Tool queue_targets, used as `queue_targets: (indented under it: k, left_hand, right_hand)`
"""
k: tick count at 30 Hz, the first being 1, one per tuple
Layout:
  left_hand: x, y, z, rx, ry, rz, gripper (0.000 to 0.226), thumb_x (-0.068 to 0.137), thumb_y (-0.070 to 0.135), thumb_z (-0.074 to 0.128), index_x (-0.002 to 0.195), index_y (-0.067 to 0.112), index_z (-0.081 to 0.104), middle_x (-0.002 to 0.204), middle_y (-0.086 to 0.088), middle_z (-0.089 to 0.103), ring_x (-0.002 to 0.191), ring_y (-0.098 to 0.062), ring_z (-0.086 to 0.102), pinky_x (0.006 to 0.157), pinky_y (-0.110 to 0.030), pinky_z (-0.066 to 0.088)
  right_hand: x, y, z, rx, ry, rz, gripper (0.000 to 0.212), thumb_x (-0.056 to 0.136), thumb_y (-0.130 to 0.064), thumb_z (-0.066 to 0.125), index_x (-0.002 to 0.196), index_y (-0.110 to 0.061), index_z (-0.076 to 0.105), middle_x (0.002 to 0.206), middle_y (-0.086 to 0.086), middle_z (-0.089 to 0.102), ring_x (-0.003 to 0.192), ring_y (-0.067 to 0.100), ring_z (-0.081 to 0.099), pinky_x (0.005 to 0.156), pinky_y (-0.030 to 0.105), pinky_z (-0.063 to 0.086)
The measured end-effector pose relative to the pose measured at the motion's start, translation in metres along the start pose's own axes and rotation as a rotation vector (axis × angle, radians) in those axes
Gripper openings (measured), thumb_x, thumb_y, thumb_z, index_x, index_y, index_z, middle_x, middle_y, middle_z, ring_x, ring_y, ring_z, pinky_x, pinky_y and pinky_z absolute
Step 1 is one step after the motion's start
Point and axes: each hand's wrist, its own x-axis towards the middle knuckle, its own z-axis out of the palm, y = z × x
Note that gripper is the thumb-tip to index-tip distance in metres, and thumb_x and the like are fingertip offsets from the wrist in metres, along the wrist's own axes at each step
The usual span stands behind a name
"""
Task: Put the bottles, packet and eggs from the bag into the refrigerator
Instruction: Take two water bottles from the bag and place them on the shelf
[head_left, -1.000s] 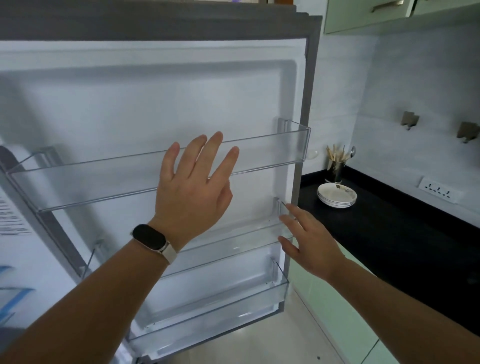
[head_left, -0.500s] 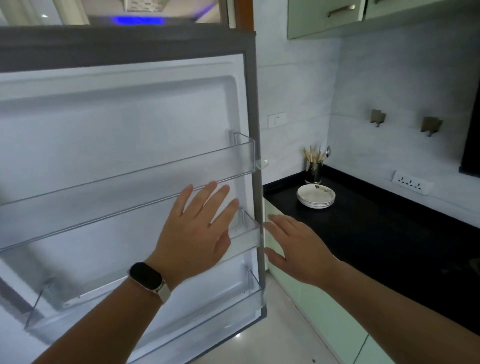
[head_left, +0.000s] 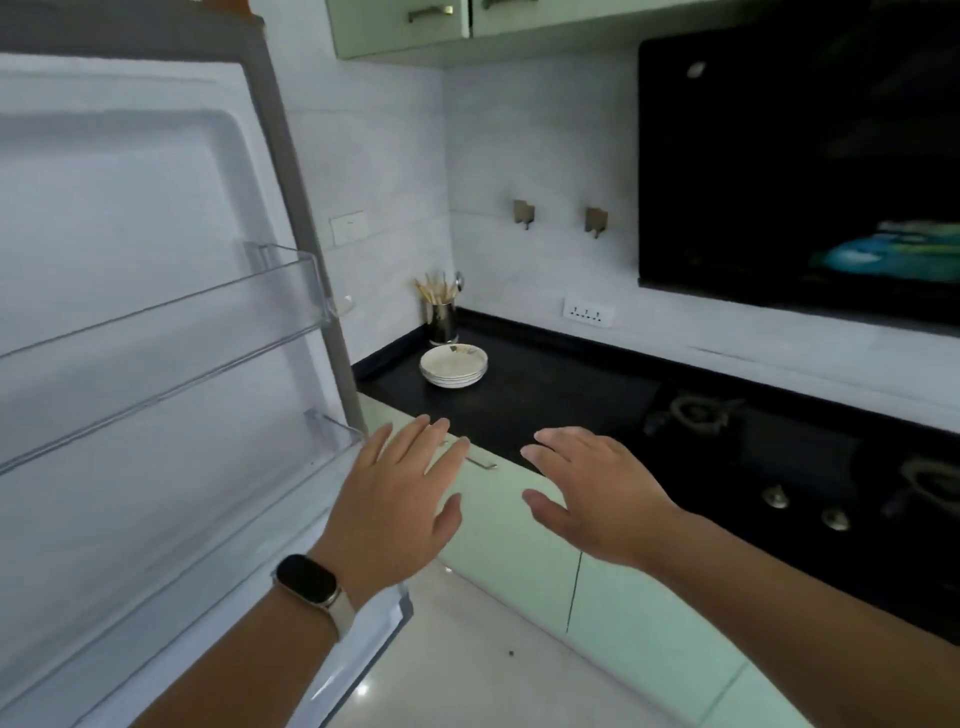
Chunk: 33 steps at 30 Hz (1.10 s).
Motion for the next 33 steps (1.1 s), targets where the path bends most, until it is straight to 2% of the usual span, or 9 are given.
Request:
queue_targets:
  k: [6,10,16,21,25,29,33]
  left_hand:
    - [-0.002,0.040,0.035,-0.213,-0.084,0.143,0.055,0.089,0.050,0.042,0.131,0.020,0.060,0.138,-0.007,0.058,0.127,-0.028,0.053,0.102,-0.046,0.047]
    - [-0.004,0.070,0.050,-0.313,-0.120,0.237,0.057,0.089,0.053,0.040,0.131,0.021,0.060,0.137,-0.005,0.059,0.128,-0.027,0.053,0.102,-0.045,0.047]
    - [-0.002,0.127,0.057,-0.437,-0.165,0.367,0.061,0.092,0.056,0.033,0.141,0.025,0.050,0.148,-0.001,0.049,0.139,-0.024,0.041,0.112,-0.041,0.035]
    - [0.003,0.177,0.043,-0.466,-0.147,0.471,0.058,0.092,0.055,0.035,0.138,0.024,0.055,0.143,-0.002,0.054,0.136,-0.025,0.046,0.110,-0.043,0.039]
    - [0.007,0.229,0.026,-0.449,-0.107,0.552,0.055,0.092,0.054,0.039,0.134,0.024,0.057,0.139,-0.001,0.057,0.133,-0.025,0.050,0.106,-0.043,0.042]
    - [0.005,0.294,0.006,-0.465,-0.107,0.627,0.056,0.092,0.054,0.039,0.136,0.025,0.055,0.141,-0.001,0.056,0.135,-0.026,0.048,0.109,-0.045,0.037]
    - [0.008,0.374,-0.018,-0.489,-0.064,0.723,0.052,0.091,0.053,0.042,0.130,0.024,0.060,0.135,-0.001,0.061,0.129,-0.025,0.053,0.105,-0.045,0.043]
  right_hand:
    - [-0.073,-0.004,0.007,-0.063,-0.076,0.267,0.055,0.098,-0.055,0.030,0.146,-0.027,0.036,0.152,-0.004,0.036,0.141,0.017,0.030,0.114,0.036,0.027]
    - [-0.125,-0.004,0.011,-0.078,-0.131,0.421,0.055,0.097,-0.056,0.030,0.144,-0.028,0.038,0.152,-0.003,0.037,0.140,0.019,0.030,0.113,0.038,0.028]
    - [-0.197,0.001,0.000,-0.103,-0.152,0.609,0.052,0.096,-0.056,0.032,0.141,-0.031,0.039,0.147,-0.007,0.038,0.137,0.016,0.032,0.112,0.035,0.028]
    - [-0.252,0.014,-0.015,-0.129,-0.125,0.723,0.055,0.095,-0.057,0.032,0.143,-0.031,0.041,0.147,-0.008,0.041,0.137,0.016,0.035,0.111,0.034,0.030]
    - [-0.303,0.027,-0.022,-0.141,-0.120,0.816,0.062,0.089,-0.061,0.024,0.138,-0.031,0.047,0.143,-0.007,0.047,0.133,0.018,0.042,0.107,0.035,0.036]
    - [-0.365,0.042,-0.033,-0.140,-0.096,0.905,0.059,0.089,-0.061,0.028,0.133,-0.030,0.053,0.137,-0.005,0.054,0.127,0.019,0.050,0.102,0.037,0.042]
    - [-0.439,0.061,-0.053,-0.141,-0.055,1.003,0.060,0.089,-0.061,0.028,0.134,-0.029,0.052,0.138,-0.004,0.054,0.129,0.021,0.049,0.103,0.039,0.041]
